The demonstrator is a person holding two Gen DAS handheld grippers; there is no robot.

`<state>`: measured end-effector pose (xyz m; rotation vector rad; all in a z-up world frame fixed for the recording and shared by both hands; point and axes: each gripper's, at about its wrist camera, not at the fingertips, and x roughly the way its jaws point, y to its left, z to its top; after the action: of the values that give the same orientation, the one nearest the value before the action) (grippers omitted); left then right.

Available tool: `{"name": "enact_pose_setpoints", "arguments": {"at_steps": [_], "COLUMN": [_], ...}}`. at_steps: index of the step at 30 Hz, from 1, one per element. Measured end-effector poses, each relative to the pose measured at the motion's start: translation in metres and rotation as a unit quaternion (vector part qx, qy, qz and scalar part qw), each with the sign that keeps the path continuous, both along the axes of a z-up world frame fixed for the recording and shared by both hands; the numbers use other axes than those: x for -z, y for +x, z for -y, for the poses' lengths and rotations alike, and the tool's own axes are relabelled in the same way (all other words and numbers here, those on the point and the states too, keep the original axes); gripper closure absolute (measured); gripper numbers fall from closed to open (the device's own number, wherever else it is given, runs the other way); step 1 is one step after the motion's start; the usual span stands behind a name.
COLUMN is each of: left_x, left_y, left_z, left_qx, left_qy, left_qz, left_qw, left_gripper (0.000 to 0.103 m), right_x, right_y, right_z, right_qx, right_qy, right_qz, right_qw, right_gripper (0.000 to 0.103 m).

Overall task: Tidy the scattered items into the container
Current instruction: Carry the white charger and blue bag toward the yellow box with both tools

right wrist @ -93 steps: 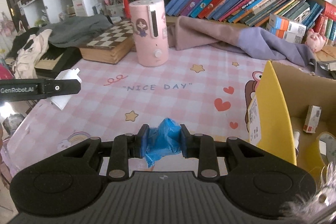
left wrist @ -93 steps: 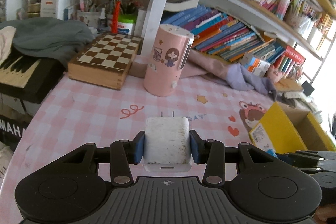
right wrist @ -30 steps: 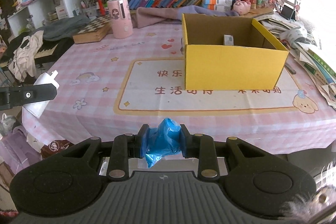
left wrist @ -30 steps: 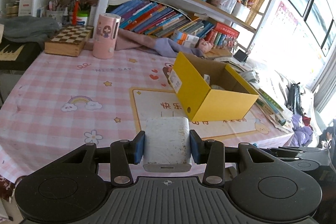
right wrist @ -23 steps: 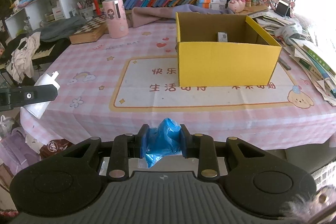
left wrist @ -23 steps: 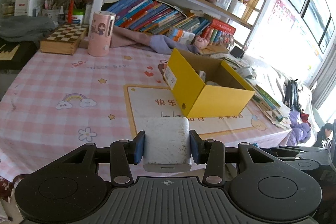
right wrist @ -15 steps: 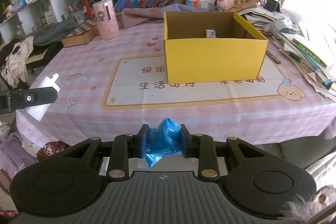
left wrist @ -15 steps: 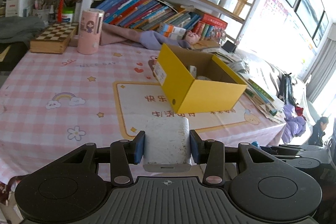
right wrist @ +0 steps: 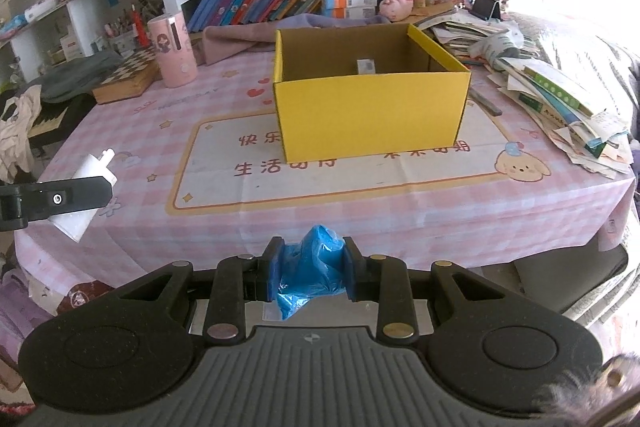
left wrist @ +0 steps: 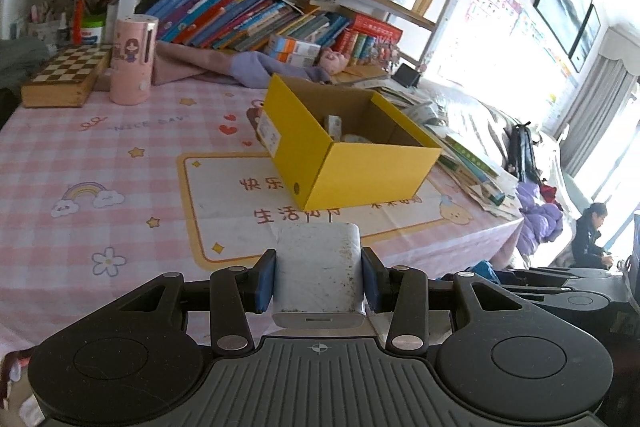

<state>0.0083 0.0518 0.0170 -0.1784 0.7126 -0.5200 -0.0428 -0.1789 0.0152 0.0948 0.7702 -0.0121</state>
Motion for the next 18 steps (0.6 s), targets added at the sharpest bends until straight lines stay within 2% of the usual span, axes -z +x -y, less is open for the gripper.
{"name": "enact_pose_setpoints", "arguments": {"at_steps": [18], "left_x": [0.004], "left_y": [0.030], "left_z": [0.053], "left_qx": [0.079], "left_qy": [-0.007], "left_qz": [0.002], "left_qw": [0.9968], "left_gripper": [0.062], "right_x": [0.001], "right_y": [-0.001], "right_z": [0.044], "right_qx": [0.073], "right_qy": [-0.002], "right_qz": [-0.002], "right_qw": [0.997], "right_gripper": [0.075]}}
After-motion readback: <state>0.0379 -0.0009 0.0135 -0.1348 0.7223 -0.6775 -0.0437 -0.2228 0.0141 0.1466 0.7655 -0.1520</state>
